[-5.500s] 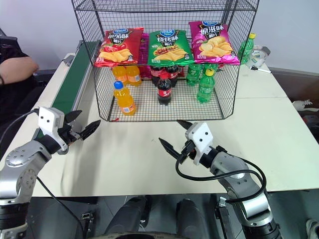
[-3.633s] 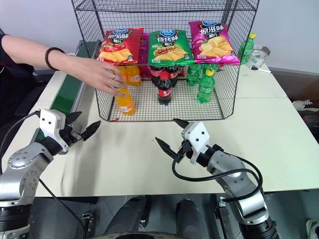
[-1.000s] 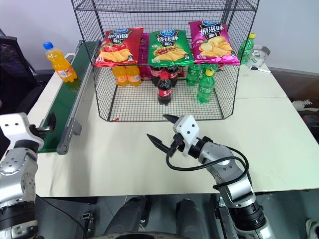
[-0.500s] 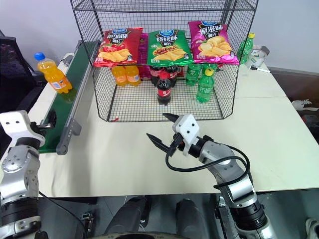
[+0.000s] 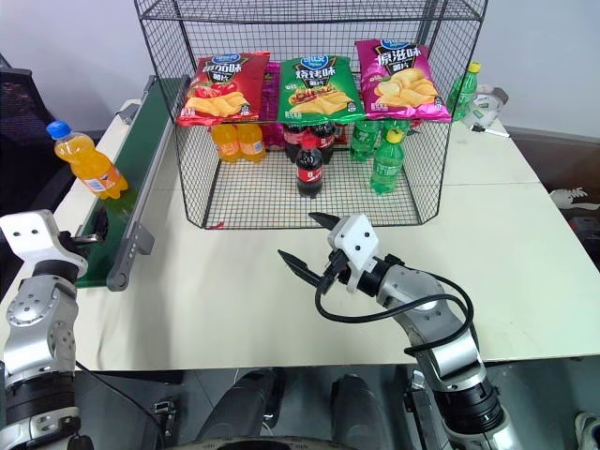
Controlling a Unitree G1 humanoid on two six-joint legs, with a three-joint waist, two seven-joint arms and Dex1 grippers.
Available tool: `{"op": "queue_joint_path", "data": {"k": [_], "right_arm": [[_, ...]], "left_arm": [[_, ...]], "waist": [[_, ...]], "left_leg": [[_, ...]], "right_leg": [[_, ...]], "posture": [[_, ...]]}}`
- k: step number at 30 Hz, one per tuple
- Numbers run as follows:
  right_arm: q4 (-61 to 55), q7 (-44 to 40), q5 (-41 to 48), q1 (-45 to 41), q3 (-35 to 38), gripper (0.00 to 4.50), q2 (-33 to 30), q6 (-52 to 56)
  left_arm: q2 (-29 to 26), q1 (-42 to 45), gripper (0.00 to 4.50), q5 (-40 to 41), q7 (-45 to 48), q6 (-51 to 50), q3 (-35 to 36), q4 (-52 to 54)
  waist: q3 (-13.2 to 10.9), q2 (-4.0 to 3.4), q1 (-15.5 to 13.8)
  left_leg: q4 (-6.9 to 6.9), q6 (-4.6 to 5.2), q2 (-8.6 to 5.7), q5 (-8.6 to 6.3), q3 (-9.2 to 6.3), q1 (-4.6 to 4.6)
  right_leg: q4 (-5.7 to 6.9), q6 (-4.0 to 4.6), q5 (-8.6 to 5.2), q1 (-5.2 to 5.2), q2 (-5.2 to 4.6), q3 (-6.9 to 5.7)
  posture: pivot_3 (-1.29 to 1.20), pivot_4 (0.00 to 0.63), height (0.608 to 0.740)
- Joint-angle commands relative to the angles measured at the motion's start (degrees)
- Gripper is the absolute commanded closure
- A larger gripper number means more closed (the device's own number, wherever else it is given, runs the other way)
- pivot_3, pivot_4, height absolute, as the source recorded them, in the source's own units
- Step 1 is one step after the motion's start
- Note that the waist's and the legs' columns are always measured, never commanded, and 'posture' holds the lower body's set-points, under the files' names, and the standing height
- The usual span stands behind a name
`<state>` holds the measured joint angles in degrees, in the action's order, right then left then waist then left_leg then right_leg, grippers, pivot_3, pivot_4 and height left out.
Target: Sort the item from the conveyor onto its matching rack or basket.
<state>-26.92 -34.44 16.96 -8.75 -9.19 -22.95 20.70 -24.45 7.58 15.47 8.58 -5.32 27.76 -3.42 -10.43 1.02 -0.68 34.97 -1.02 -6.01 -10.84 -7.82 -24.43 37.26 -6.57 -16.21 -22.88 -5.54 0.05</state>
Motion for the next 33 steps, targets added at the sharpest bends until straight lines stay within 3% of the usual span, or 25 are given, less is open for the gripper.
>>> {"op": "queue_joint_path", "data": {"k": [1, 25, 29, 33], "right_arm": [[-1.81, 0.13, 0.09, 0.14, 0.06, 0.00, 0.32, -1.00], [-3.30, 2.04, -0.15, -0.62, -1.47, 0.00, 1.32, 1.06], [-3.54, 2.12, 0.12, -0.65, -1.22, 0.00, 1.23, 1.41], [-3.75, 2.16, 0.30, -0.88, -1.19, 0.00, 1.25, 1.85]], "left_arm": [[-0.31, 0.29, 0.04, 0.96, 0.05, 1.19, 1.30, 1.91], [-0.94, 0.87, 0.04, 2.91, -0.38, 2.30, 2.91, 2.71], [-0.76, 0.77, 1.66, 2.97, -0.16, 2.14, 3.09, 2.86], [-0.71, 0.48, 1.76, 3.92, 1.11, 1.87, 2.97, 4.61]], "waist": [[0.00, 0.00, 0.00], [0.00, 0.00, -0.04], [0.00, 0.01, -0.07], [0.00, 0.00, -0.11]], "left_leg": [[0.00, 0.00, 0.00, 0.00, 0.00, 0.00], [0.00, 0.00, 0.00, 0.00, 0.00, 0.00], [0.01, 0.00, 0.00, 0.00, 0.00, 0.00], [0.01, 0.00, -0.01, 0.00, 0.00, 0.00]], "right_leg": [[0.00, 0.00, 0.00, 0.00, 0.00, 0.00], [0.00, 0.00, 0.00, 0.00, 0.00, 0.00], [0.00, 0.00, 0.00, 0.01, 0.00, 0.00], [0.00, 0.00, 0.00, 0.01, 0.00, -0.01]], "posture": [[0.00, 0.150, 0.740], [0.00, 0.150, 0.740], [0.00, 0.150, 0.740], [0.00, 0.150, 0.740]]}}
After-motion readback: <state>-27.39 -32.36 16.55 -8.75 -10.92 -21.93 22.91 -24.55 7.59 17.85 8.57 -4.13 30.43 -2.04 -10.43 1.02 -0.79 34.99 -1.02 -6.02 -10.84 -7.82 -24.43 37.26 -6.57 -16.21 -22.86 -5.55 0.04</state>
